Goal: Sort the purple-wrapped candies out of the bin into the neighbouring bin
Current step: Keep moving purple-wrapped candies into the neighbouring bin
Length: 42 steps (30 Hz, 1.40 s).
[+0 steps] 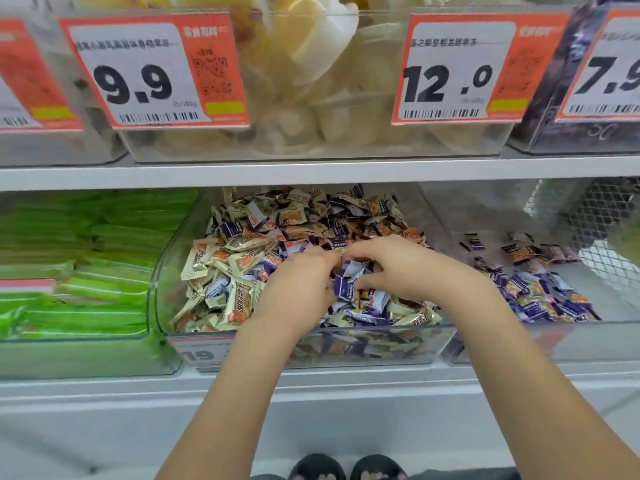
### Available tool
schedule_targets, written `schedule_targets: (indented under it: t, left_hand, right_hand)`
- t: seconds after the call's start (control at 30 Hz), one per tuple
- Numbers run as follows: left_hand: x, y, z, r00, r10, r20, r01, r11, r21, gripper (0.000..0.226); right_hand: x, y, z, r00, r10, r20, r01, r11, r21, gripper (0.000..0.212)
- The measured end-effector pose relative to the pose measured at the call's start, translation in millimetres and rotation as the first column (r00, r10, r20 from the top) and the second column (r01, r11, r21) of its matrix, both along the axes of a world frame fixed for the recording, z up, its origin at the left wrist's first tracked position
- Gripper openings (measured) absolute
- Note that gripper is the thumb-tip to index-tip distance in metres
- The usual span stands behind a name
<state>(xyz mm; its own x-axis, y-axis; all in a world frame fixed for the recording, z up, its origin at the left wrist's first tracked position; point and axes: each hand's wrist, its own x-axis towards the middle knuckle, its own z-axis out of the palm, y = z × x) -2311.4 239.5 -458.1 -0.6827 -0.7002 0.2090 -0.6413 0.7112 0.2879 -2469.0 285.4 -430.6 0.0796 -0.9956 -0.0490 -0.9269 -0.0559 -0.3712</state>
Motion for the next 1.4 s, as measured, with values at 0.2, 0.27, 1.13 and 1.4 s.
schedule_targets:
  t: [0.2, 0.27, 1.13, 1.4]
  left_hand:
    - [3.6, -3.1, 1.6, 0.963, 0.047, -0.267, -0.039, 0.999, 0.034, 0.016]
    - [6.5, -5.0, 3.3, 0.932, 0.089, -0.351, -0.074, 0.996, 0.056, 0.020]
    - [28.7, -5.5, 8.3, 0.948, 0.276, -0.158, -0.276, 0.961, 0.026, 0.022]
    - [24.6, -14.6, 9.5, 0.973, 0.194, 0.124, -0.201, 0.979, 0.045, 0.055]
  right_hand:
    - [-20.1, 18.0, 18.8, 0.929, -0.171, 0.329, 0.290, 0.888, -0.357, 0.016]
    - [-34.1, 27.9, 24.9, 0.874, -0.319, 0.366, 0.471, 0.739, -0.481, 0.007]
    - [41.3, -19.3, -17.9, 0.997, 0.069, 0.026, -0.067, 0.994, -0.092, 0.069]
    - [20.6, -12.5, -21.5, 0.976, 0.055, 0.212, -0.023, 0.989, -0.147, 0.032]
